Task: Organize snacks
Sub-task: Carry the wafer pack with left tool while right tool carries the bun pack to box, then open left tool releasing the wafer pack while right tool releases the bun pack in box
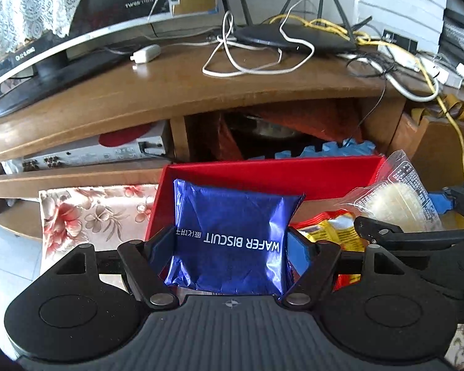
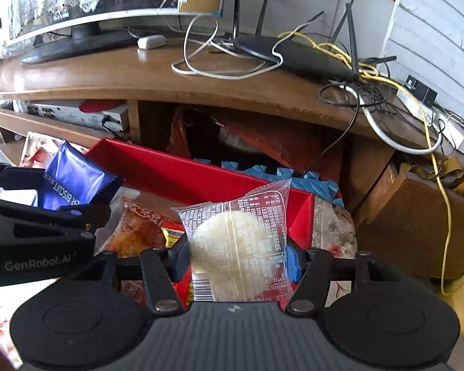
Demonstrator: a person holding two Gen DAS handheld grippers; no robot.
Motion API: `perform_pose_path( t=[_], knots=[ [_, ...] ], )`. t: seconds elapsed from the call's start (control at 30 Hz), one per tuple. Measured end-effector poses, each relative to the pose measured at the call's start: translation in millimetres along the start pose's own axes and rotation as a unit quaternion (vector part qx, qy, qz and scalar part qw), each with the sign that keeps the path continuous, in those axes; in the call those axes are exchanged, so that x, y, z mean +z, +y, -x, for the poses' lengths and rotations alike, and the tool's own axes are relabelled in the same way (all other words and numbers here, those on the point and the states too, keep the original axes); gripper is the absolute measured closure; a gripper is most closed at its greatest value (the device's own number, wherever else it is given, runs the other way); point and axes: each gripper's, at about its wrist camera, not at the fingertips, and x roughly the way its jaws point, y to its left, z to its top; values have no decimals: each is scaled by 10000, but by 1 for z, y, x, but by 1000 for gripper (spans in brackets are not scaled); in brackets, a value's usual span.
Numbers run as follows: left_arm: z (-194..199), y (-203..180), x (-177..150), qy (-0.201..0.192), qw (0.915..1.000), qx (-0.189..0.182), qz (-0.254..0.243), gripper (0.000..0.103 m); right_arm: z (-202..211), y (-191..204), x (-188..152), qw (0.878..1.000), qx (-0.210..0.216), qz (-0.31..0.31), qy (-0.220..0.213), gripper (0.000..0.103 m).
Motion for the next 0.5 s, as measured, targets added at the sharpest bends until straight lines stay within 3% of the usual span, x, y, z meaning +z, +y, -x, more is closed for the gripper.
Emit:
perform_pose_path(
  t=[0.5],
  knots=[
    [-30, -2, -12, 420, 9987, 265, -95, 20, -36, 7, -3, 9994, -143, 219, 229, 45]
  ],
)
